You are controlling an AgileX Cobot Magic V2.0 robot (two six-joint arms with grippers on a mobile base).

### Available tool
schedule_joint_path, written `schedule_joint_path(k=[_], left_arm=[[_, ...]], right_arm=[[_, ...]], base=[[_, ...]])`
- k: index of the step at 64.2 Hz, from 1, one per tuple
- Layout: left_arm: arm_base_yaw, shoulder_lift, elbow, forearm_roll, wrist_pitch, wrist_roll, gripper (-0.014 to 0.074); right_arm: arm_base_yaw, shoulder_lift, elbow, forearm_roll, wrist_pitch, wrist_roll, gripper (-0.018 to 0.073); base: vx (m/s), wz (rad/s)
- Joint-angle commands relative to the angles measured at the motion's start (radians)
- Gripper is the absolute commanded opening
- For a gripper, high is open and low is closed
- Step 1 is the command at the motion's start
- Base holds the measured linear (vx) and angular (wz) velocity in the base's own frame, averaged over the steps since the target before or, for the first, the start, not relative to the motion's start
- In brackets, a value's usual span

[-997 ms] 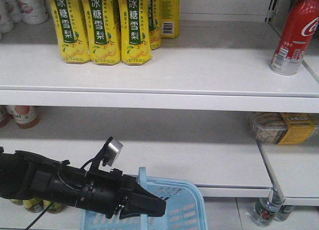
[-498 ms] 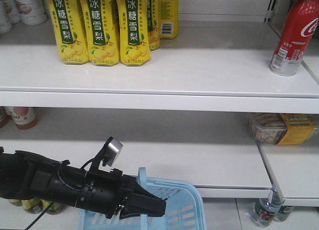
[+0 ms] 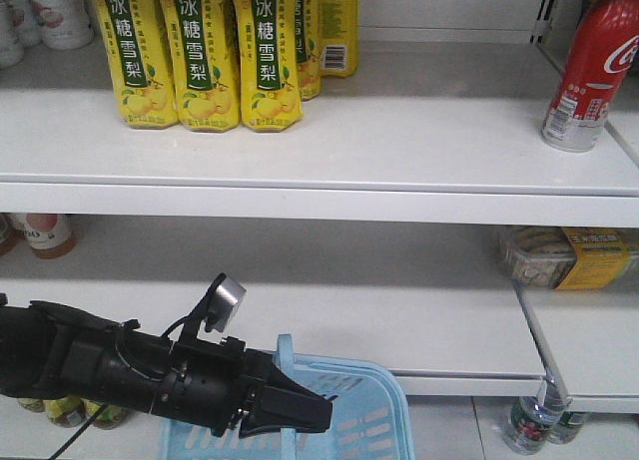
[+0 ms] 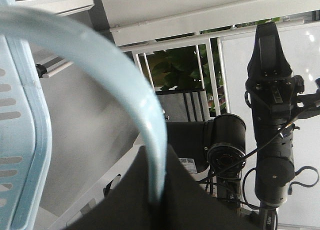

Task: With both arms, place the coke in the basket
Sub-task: 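Align the base in front of the shelf holding the Coca-Cola can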

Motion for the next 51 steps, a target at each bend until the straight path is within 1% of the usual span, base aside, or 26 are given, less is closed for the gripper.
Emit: schedule_joint_path(k=[1, 30, 35, 39, 43, 47, 51], left_arm=[[-0.004, -0.051, -0.013, -0.102, 0.099, 0.002, -0.0006], [-0.004, -0.051, -0.013, -0.102, 0.099, 0.002, -0.0006], [-0.004, -0.051, -0.013, -0.102, 0.099, 0.002, -0.0006], [-0.004, -0.051, -0.013, -0.102, 0.099, 0.002, -0.0006], [-0.004, -0.051, -0.013, -0.102, 0.099, 0.002, -0.0006], [-0.004, -0.051, -0.013, -0.102, 0.099, 0.002, -0.0006], [-0.004, -0.051, -0.013, -0.102, 0.099, 0.002, -0.0006]], right_arm=[[-0.005, -0.013, 0.008, -0.005, -0.072, -0.006, -0.0010], [-0.005, -0.013, 0.006, -0.007, -0.079, -0.007, -0.0010], [-0.005, -0.013, 0.006, -0.015, -0.124, -0.012, -0.0010], [-0.005, -0.013, 0.006, 0.004, -0.168, 0.004, -0.0010], [-0.005, -0.013, 0.003, -0.003, -0.208, 0.008, -0.0010], [-0.005, -0.013, -0.022, -0.005, -0.200, 0.010, -0.0010], [-0.005, -0.009, -0.058, -0.005, -0.161, 0.008, -0.0010]], base=[[0.00, 0.00], [0.00, 0.00], [0.00, 0.00], [0.00, 0.00], [0.00, 0.00], [0.00, 0.00], [0.00, 0.00]])
